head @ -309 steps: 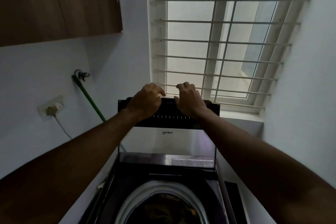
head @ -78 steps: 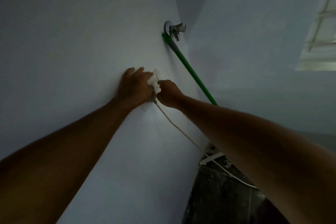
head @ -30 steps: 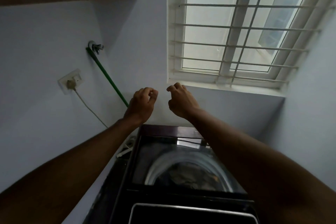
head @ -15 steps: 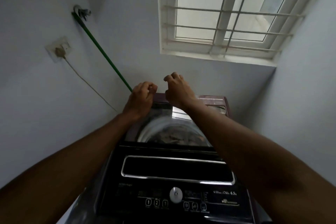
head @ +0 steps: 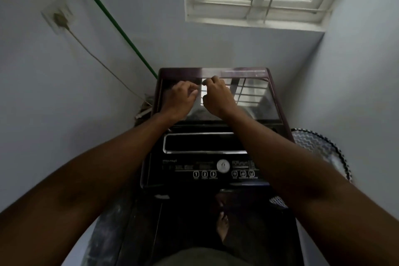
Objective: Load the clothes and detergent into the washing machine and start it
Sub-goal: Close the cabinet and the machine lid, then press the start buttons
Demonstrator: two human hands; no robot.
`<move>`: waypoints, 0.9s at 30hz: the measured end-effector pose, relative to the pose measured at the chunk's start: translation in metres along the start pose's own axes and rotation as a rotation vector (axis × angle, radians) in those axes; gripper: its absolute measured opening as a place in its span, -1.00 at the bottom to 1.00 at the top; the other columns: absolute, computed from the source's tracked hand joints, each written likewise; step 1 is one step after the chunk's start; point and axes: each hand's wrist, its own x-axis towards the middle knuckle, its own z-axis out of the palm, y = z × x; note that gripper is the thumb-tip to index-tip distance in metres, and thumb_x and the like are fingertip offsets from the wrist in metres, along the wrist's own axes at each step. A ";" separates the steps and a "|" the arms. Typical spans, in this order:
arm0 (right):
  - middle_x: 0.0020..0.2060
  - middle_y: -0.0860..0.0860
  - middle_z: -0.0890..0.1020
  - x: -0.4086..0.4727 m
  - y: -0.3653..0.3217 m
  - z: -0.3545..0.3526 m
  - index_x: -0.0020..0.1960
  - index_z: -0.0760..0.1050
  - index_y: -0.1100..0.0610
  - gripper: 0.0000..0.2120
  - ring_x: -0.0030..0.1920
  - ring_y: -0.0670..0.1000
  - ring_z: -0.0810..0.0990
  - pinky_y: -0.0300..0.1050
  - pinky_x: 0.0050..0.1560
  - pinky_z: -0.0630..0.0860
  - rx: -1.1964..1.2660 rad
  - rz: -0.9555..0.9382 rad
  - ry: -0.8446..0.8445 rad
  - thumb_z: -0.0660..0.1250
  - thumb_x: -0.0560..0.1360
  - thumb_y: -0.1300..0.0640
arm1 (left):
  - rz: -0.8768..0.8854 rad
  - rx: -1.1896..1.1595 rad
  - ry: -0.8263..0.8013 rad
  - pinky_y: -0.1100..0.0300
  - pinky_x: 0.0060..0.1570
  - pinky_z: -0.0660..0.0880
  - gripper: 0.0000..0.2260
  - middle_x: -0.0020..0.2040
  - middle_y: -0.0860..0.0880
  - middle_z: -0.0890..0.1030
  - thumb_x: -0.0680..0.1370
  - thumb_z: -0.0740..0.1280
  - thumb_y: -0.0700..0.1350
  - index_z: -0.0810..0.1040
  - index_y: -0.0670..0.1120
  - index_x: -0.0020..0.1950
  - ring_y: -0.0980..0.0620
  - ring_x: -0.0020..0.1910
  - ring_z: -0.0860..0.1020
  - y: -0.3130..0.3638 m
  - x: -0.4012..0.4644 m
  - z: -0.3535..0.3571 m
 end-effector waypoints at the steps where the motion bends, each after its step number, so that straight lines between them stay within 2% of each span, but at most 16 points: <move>1: 0.20 0.18 0.49 -0.008 -0.001 0.004 0.26 0.47 0.22 -0.61 0.20 0.22 0.47 0.17 0.11 0.52 -0.005 0.012 -0.006 0.24 0.44 0.25 | -0.002 0.000 -0.013 0.08 0.15 0.48 -0.85 0.09 -0.07 0.58 0.58 0.32 -0.11 0.63 -0.07 0.10 -0.04 0.07 0.56 -0.005 -0.010 0.001; 6: 0.20 0.19 0.50 -0.060 -0.010 0.031 0.30 0.47 0.24 -0.61 0.20 0.20 0.48 0.11 0.15 0.53 0.010 0.045 -0.009 0.30 0.48 0.25 | 0.014 -0.032 -0.076 0.18 0.07 0.46 -0.82 0.08 -0.09 0.58 0.57 0.31 -0.24 0.64 -0.11 0.12 0.07 -0.07 0.52 -0.026 -0.066 0.000; 9: 0.17 0.19 0.49 -0.093 -0.019 0.047 0.29 0.46 0.23 -0.61 0.19 0.23 0.48 0.15 0.12 0.52 0.042 0.078 -0.032 0.27 0.46 0.26 | 0.003 -0.042 -0.129 0.18 0.07 0.50 -0.78 0.05 -0.06 0.60 0.55 0.31 -0.28 0.62 -0.11 0.15 0.02 -0.07 0.56 -0.037 -0.098 0.003; 13: 0.19 0.19 0.46 -0.133 -0.027 0.064 0.27 0.45 0.25 -0.62 0.20 0.25 0.48 0.16 0.12 0.52 0.060 0.121 -0.101 0.27 0.46 0.24 | 0.047 0.023 -0.191 0.01 0.18 0.50 -0.76 0.07 -0.07 0.61 0.50 0.34 -0.27 0.64 -0.10 0.14 -0.07 0.07 0.57 -0.049 -0.134 0.009; 17: 0.23 0.17 0.46 -0.160 -0.030 0.078 0.34 0.42 0.21 -0.59 0.23 0.22 0.47 0.14 0.14 0.52 0.079 0.138 -0.160 0.25 0.49 0.21 | 0.095 0.090 -0.256 0.10 0.30 0.40 -0.70 0.20 -0.03 0.58 0.51 0.38 -0.19 0.60 -0.04 0.24 -0.02 0.23 0.49 -0.049 -0.161 0.014; 22: 0.20 0.14 0.47 -0.195 -0.031 0.094 0.31 0.46 0.17 -0.63 0.20 0.13 0.45 0.04 0.16 0.52 0.138 0.085 -0.180 0.30 0.51 0.19 | 0.129 0.152 -0.392 0.05 0.39 0.36 -0.42 0.41 -0.03 0.45 0.49 0.45 -0.07 0.36 -0.03 0.49 -0.02 0.37 0.41 -0.049 -0.190 0.029; 25: 0.16 0.13 0.48 -0.217 -0.035 0.105 0.36 0.43 0.19 -0.55 0.13 0.11 0.41 0.03 0.14 0.50 0.055 0.047 -0.134 0.36 0.49 0.15 | 0.158 0.270 -0.394 0.03 0.42 0.32 -0.22 0.51 -0.03 0.33 0.44 0.51 0.01 0.21 -0.07 0.57 -0.04 0.43 0.35 -0.052 -0.207 0.038; 27: 0.18 0.13 0.48 -0.228 -0.038 0.108 0.37 0.42 0.19 -0.51 0.14 0.10 0.40 0.00 0.17 0.47 0.024 0.024 -0.127 0.40 0.48 0.13 | 0.159 0.268 -0.373 0.01 0.46 0.28 -0.17 0.55 -0.02 0.29 0.40 0.55 -0.01 0.22 -0.06 0.57 -0.05 0.48 0.31 -0.056 -0.216 0.042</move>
